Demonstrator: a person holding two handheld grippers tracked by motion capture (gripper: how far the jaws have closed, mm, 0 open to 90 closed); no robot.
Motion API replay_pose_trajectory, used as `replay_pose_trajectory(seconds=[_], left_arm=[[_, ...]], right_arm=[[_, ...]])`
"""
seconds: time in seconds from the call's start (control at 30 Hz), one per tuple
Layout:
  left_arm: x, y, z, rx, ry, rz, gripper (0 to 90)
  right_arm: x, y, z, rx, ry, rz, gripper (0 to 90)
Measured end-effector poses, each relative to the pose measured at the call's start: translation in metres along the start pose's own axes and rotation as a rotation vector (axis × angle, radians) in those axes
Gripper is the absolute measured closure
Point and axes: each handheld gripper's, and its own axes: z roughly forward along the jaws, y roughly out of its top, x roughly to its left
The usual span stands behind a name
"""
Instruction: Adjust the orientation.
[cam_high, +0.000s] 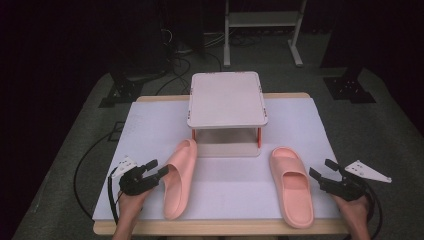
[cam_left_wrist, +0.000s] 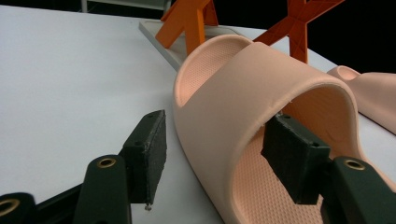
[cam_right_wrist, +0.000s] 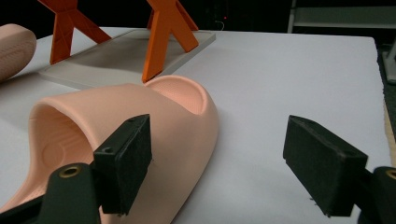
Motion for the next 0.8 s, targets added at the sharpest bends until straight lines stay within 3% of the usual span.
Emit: replay_pose_trajectory(seconds=[0.33, 0.8], left_arm=[[-0.009, -0.001, 0.01, 0.026, -0.016, 0.036, 37.0], [-0.02, -0.003, 0.023, 0.074, -0.033, 0.088, 36.4]], right_arm=[[0.001, 0.001, -0.007, -0.039, 0.031, 0.008, 22.3], [0.008, 0.001, -0.013, -0.048, 0.091, -0.003, 20.9]])
